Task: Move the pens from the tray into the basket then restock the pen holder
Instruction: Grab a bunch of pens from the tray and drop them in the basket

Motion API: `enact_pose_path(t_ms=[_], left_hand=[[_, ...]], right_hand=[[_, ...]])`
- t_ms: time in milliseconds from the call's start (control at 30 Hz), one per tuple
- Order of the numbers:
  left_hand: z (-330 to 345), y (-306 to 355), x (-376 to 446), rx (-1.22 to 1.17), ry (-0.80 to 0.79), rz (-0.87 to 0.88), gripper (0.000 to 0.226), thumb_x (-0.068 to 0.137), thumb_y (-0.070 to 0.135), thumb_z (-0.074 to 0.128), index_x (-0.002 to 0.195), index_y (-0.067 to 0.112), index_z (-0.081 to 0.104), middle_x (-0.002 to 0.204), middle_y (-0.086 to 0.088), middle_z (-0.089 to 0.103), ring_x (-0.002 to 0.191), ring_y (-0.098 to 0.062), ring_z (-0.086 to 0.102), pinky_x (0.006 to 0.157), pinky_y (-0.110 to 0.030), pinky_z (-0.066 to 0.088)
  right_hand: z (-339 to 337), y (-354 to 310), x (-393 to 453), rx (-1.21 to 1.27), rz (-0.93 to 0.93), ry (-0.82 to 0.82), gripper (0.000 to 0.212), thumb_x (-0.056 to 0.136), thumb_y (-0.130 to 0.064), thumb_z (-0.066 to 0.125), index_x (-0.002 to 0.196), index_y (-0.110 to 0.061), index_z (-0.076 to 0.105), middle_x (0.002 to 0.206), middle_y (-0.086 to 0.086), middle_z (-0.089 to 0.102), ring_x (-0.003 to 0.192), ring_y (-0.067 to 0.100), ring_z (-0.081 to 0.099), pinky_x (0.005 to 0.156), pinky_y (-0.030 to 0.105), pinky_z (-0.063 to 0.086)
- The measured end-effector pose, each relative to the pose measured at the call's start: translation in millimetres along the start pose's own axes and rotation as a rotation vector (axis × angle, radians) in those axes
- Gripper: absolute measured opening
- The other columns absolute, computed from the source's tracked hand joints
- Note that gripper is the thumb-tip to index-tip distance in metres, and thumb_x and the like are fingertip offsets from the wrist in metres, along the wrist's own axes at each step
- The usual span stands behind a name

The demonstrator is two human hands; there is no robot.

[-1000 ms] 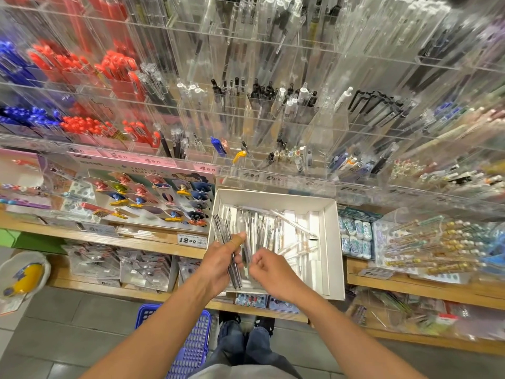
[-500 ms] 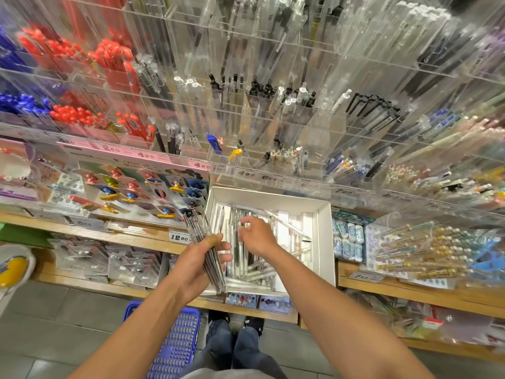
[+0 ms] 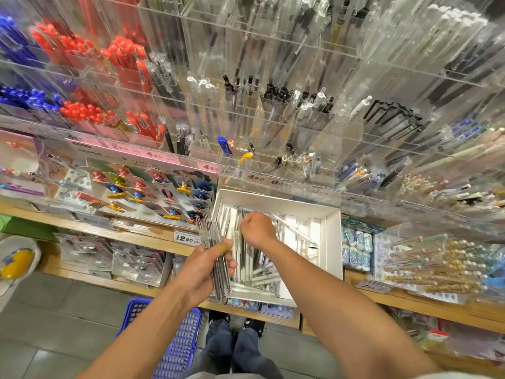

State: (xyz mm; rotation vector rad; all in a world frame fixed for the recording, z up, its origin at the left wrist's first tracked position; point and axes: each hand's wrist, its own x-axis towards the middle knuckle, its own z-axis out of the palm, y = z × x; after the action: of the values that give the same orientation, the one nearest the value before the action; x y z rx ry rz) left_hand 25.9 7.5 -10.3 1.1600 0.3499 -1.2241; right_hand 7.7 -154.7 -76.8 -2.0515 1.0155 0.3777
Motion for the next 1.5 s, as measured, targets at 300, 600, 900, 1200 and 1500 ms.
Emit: enact_pose_path(t_ms=[300,600,900,1200,1500], left_hand=[[9.0,0.1,9.9,0.177,0.062,0.043,0.052,0.065,0.026,0.084,0.106,0.009,0.057,0.063,0.004,0.052,0.048,-0.010,0.040,0.048,-0.027,0.042],[13.6,-0.9,7.8,0.468,-0.012,0.072,0.121,0.041,0.062,0.093,0.130,-0.008,0.050,0.073,-0.016,0.069,0.058,-0.011,0.058,0.065,-0.032,0.052],[-0.3,-4.8,7.5,0.189,0.050,-0.019,0.028,0.083,0.016,0.075,0.101,0.002,0.059,0.066,-0.005,0.061,0.052,-0.017,0.055,0.048,-0.029,0.050],[2.2,-3.2,8.0,0.178,0.062,-0.031,0.021,0.090,0.014,0.070,0.102,0.002,0.057,0.068,-0.005,0.062,0.053,-0.016,0.054,0.049,-0.028,0.050],[7.6,-3.0,6.9,0.199,0.114,-0.027,0.029,0.091,0.012,0.069,0.113,0.000,0.054,0.067,-0.005,0.060,0.054,-0.017,0.051,0.052,-0.030,0.048]], right_hand=[[-48.9,11.1,-64.4,0.504,-0.160,-0.182,0.009,0.096,-0.030,0.058,0.095,-0.021,0.059,0.076,-0.004,0.063,0.061,0.008,0.059,0.061,0.021,0.047],[-39.9,10.2,-91.6,0.891,-0.096,-0.312,0.015,0.094,-0.023,0.060,0.108,-0.018,0.059,0.072,0.000,0.070,0.068,0.020,0.070,0.068,0.030,0.059],[-37.4,55.1,-35.9,0.519,0.155,-0.047,0.028,0.098,-0.008,0.049,0.125,-0.014,0.056,0.096,0.009,0.069,0.067,0.014,0.062,0.062,0.029,0.054],[-19.8,74.8,-0.5,-0.041,-0.027,-0.107,0.042,0.097,-0.017,0.052,0.138,-0.023,0.048,0.129,0.009,0.059,0.062,0.009,0.057,0.059,0.025,0.047],[-8.2,70.5,-1.7,-0.021,-0.027,-0.078,0.010,0.095,-0.022,0.056,0.105,-0.023,0.059,0.101,0.003,0.067,0.055,0.009,0.054,0.052,0.022,0.043]])
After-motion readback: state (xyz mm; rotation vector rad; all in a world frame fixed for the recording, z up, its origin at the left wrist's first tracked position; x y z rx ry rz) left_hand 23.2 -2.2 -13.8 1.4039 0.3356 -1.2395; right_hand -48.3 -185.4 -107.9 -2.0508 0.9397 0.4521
